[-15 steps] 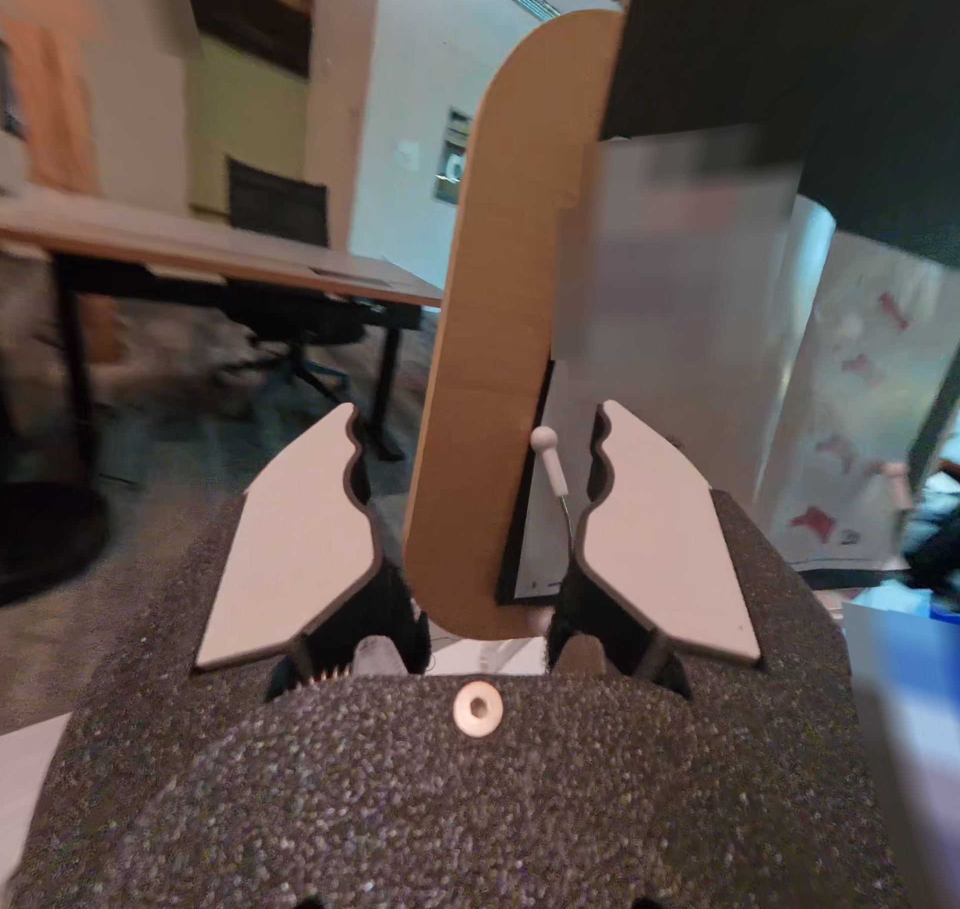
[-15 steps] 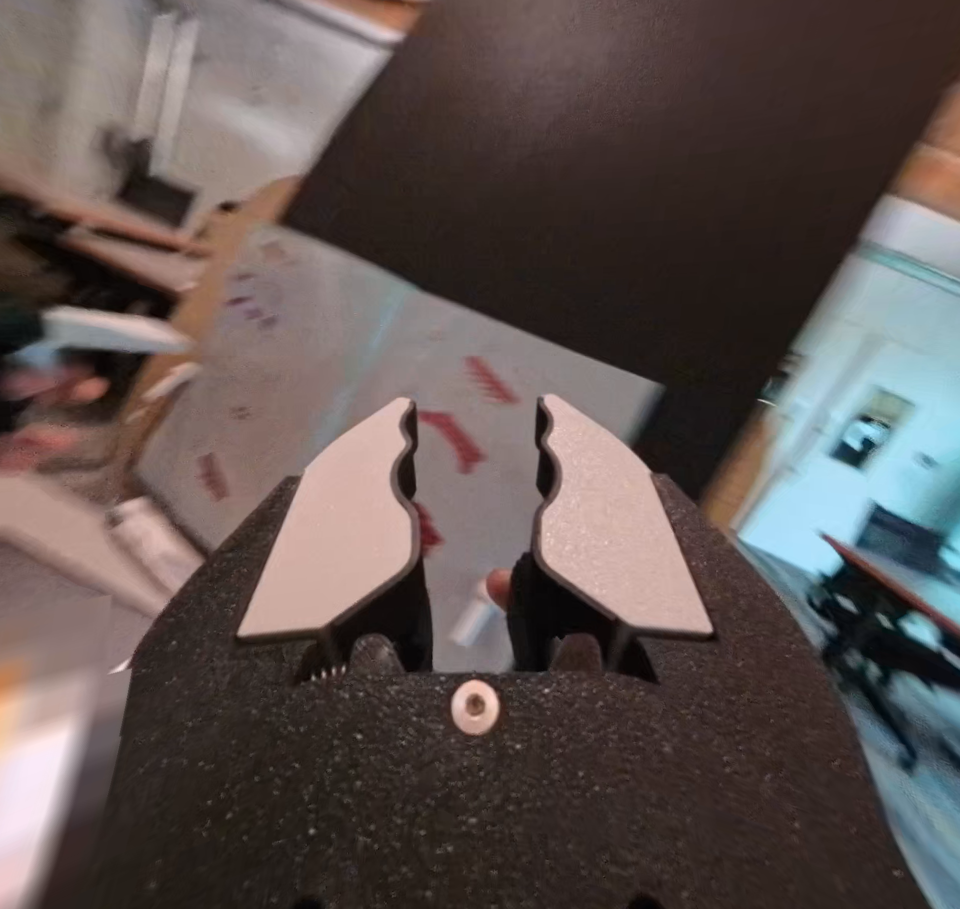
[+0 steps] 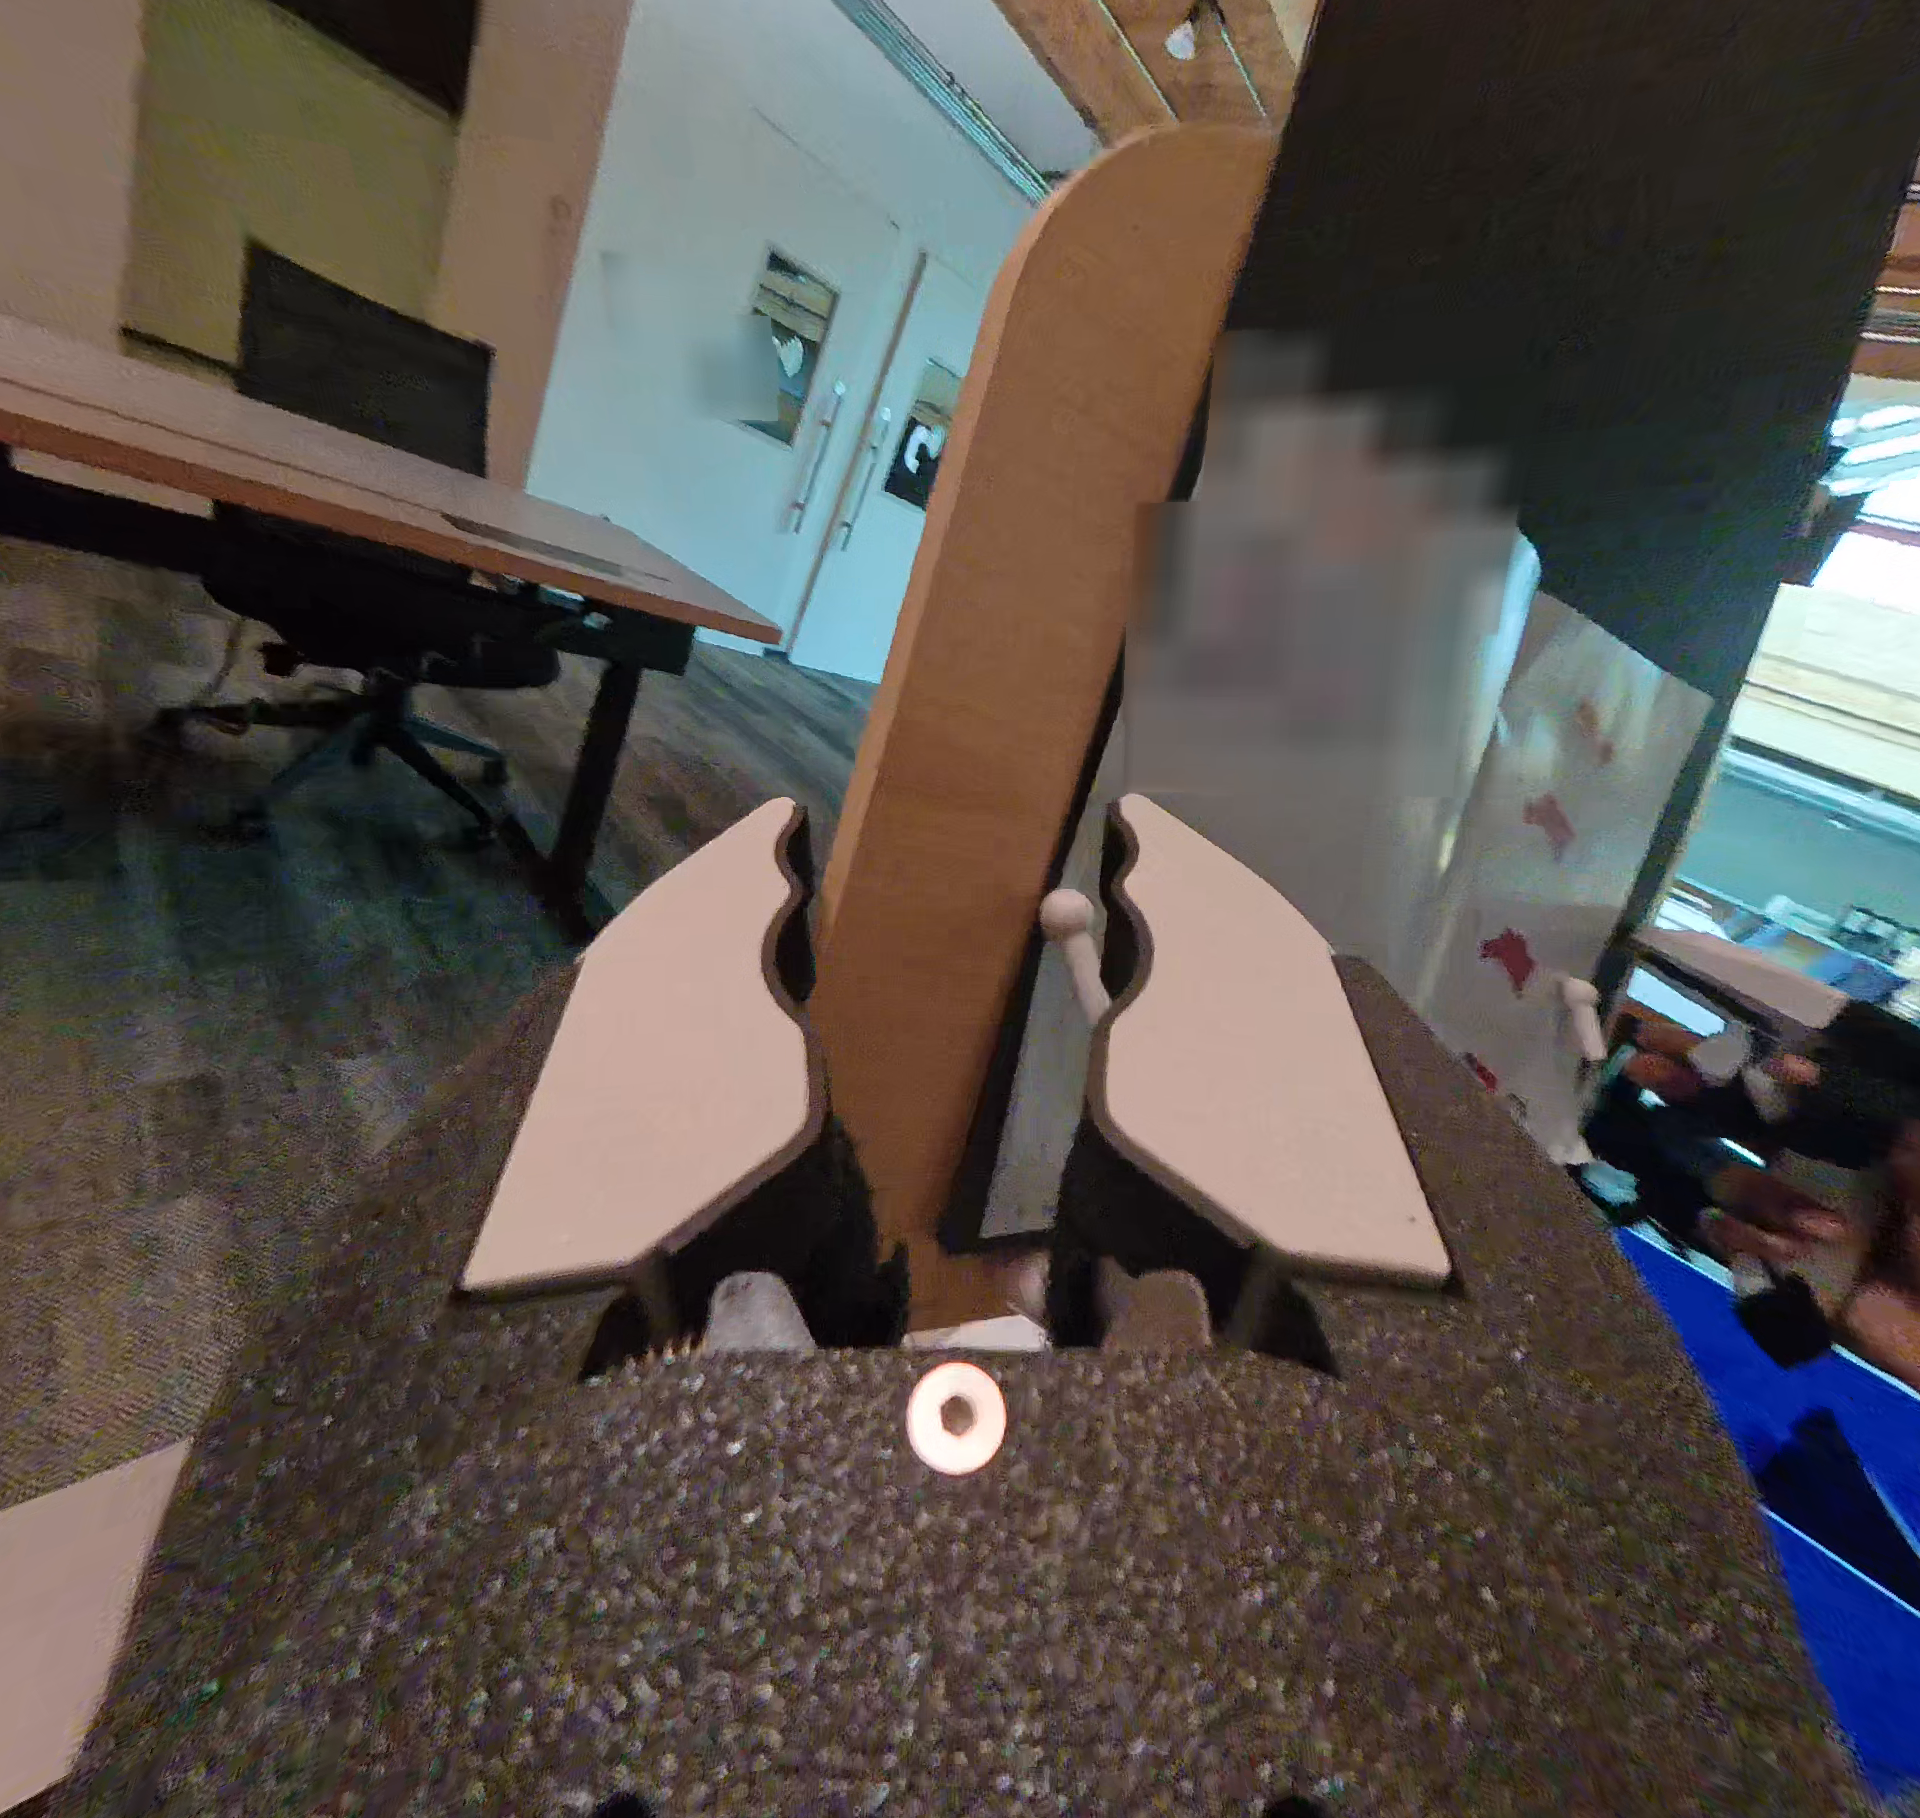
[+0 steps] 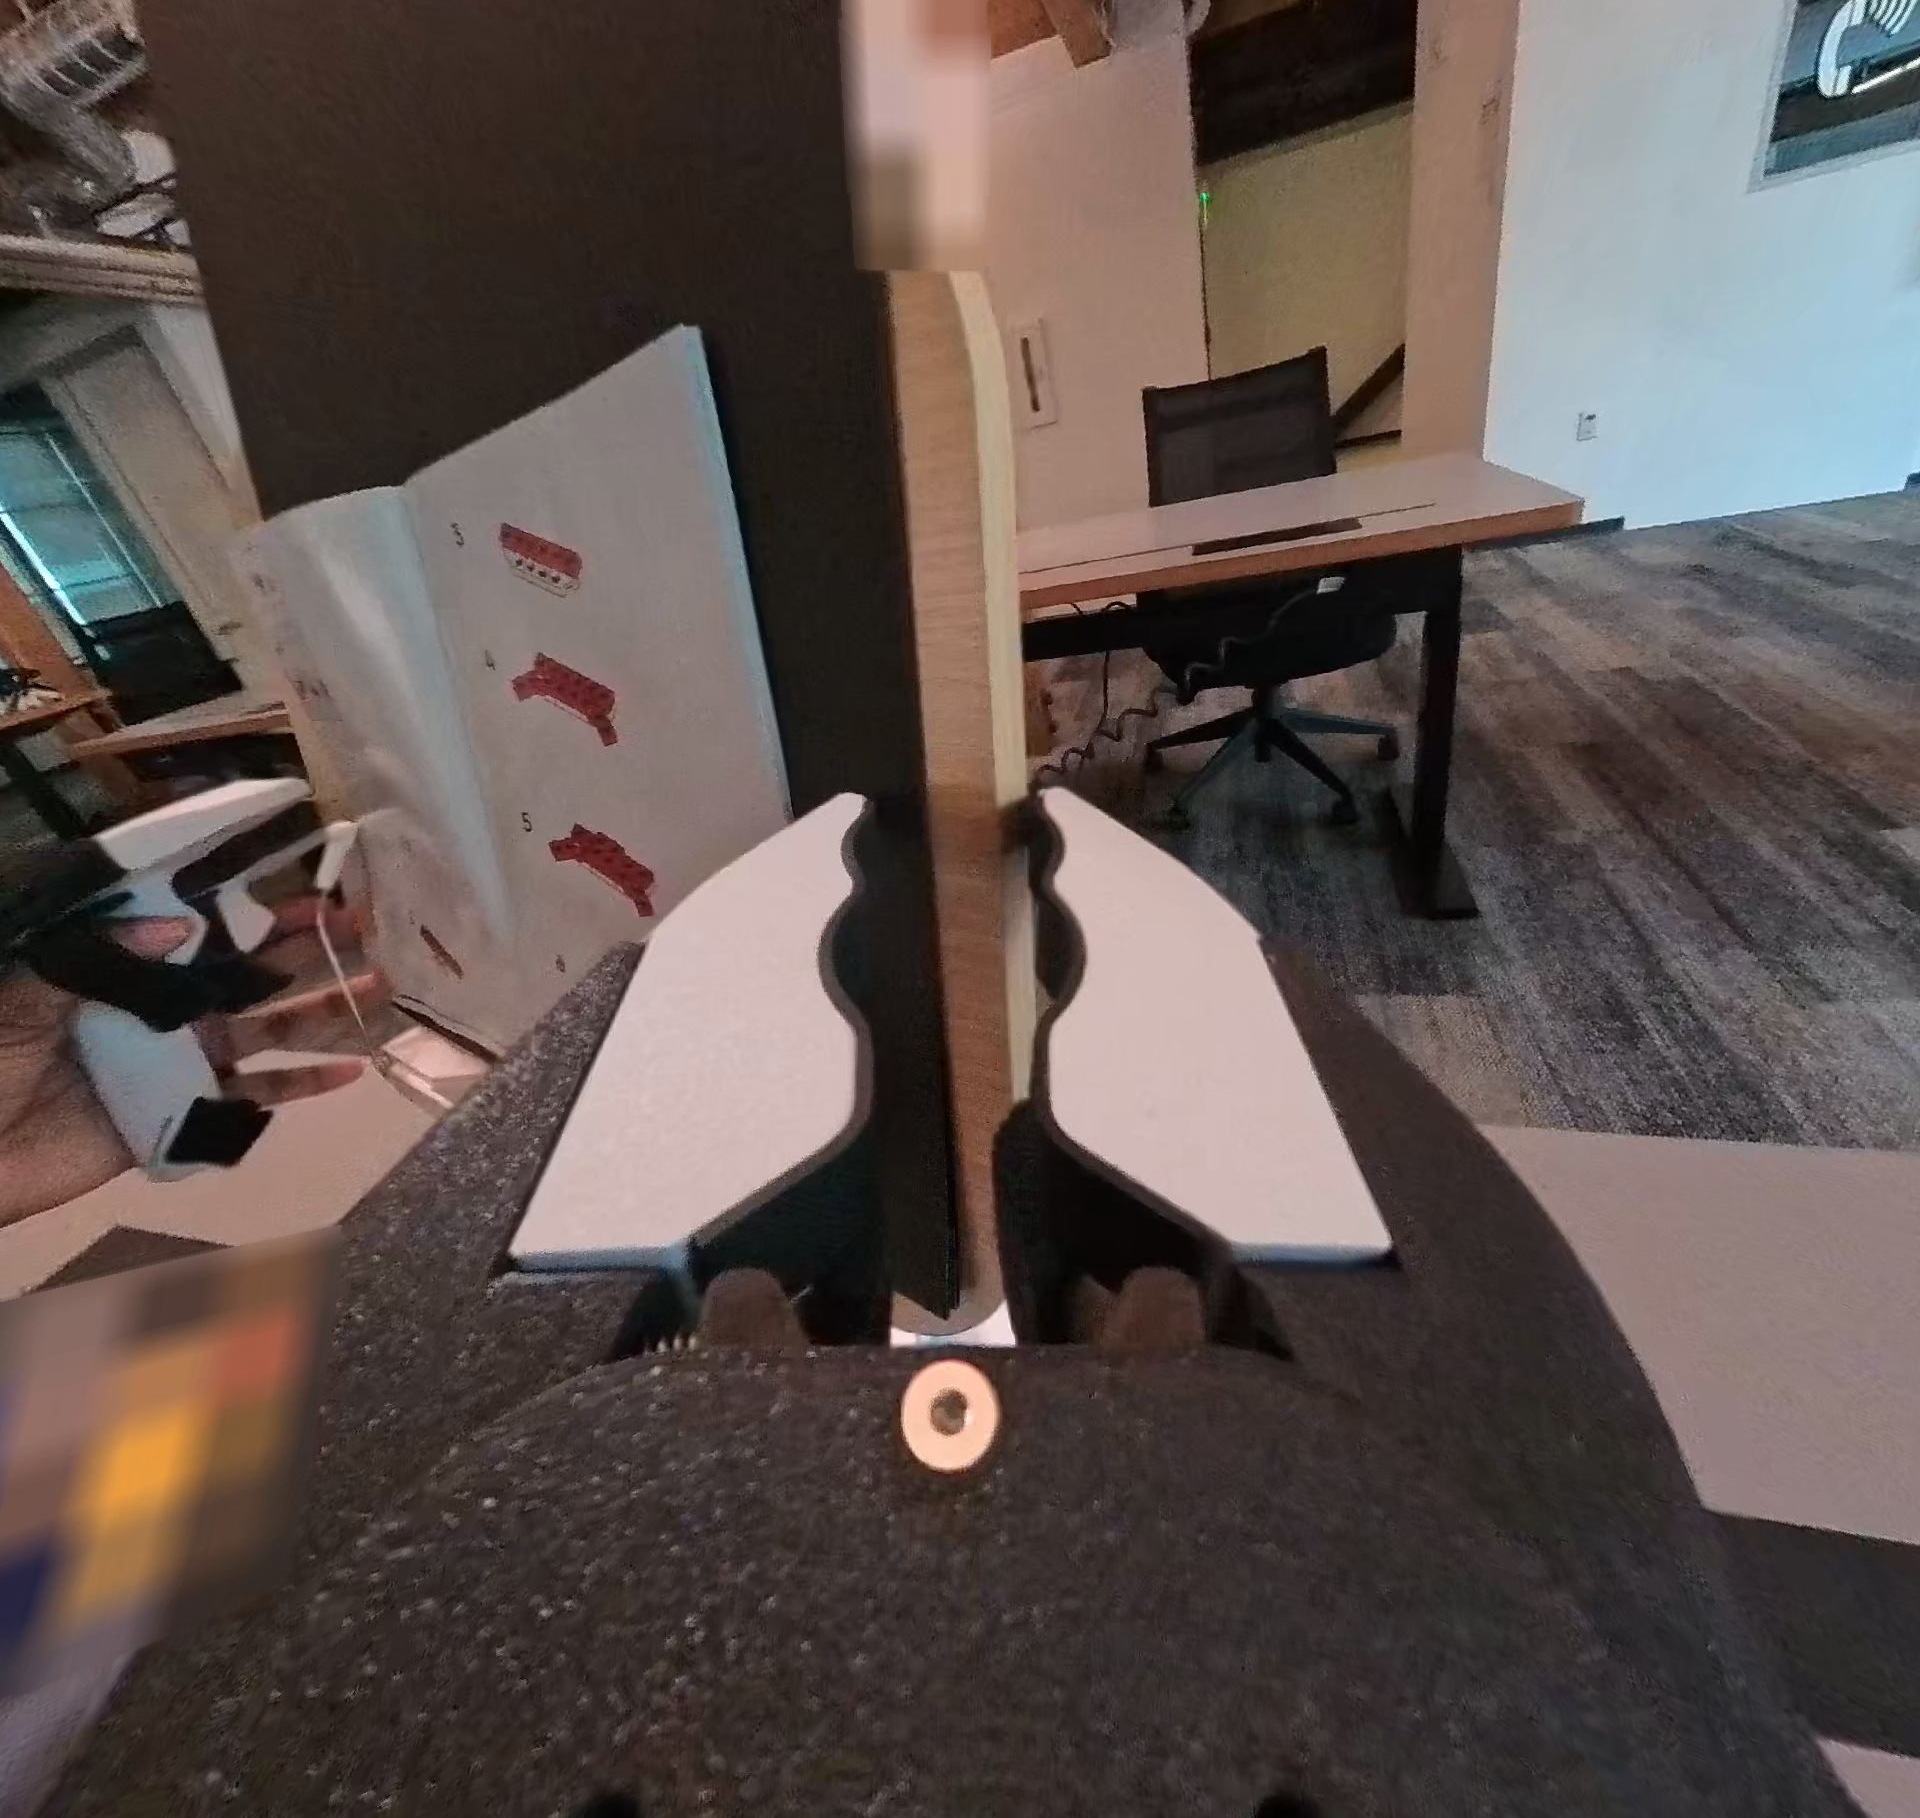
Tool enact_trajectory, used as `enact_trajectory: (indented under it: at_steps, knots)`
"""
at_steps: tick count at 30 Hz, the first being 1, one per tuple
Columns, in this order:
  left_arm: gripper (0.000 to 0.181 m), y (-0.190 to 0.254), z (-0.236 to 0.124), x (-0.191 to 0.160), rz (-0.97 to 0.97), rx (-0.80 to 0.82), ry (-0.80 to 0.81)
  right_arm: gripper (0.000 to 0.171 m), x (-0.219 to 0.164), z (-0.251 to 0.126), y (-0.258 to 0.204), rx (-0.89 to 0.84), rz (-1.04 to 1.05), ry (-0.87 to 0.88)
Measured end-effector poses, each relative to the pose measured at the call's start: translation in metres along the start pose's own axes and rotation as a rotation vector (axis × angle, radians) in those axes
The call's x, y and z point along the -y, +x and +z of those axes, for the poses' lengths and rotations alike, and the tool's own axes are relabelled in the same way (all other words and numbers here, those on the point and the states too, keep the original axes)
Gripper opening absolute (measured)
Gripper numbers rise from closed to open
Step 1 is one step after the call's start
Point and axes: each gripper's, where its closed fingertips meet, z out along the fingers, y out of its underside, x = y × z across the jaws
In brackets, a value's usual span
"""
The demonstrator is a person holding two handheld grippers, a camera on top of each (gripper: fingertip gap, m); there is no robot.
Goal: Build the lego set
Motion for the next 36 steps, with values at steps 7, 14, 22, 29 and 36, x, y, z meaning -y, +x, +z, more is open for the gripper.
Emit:
enact_trajectory:
  at_steps: [7, 14, 22, 29, 36]
  knots:
    - [0.064, 0.013, -0.01, -0.007, 0.056, -0.02, -0.114, 0.015, -0.004, 0.005, 0.017, -0.085, -0.074, -0.067]
    - [0.061, 0.01, -0.04, 0.005, -0.038, 0.104, 0.061, 0.024, 0.011, -0.007, 0.004, 0.009, 0.1, 0.015]
    - [0.072, 0.185, -0.148, 0.131, -0.574, -0.474, 0.546, 0.073, 0.062, -0.082, -0.044, 0.058, 0.132, 0.122]
    - [0.106, 0.468, -0.332, 0.152, -0.676, -0.991, 0.653, 0.087, 0.061, -0.165, -0.102, 0.143, 0.019, 0.062]
    - [0.119, 0.587, -0.456, 0.12, -0.404, -1.214, 0.604, 0.099, 0.011, -0.232, -0.136, 0.258, -0.049, -0.094]
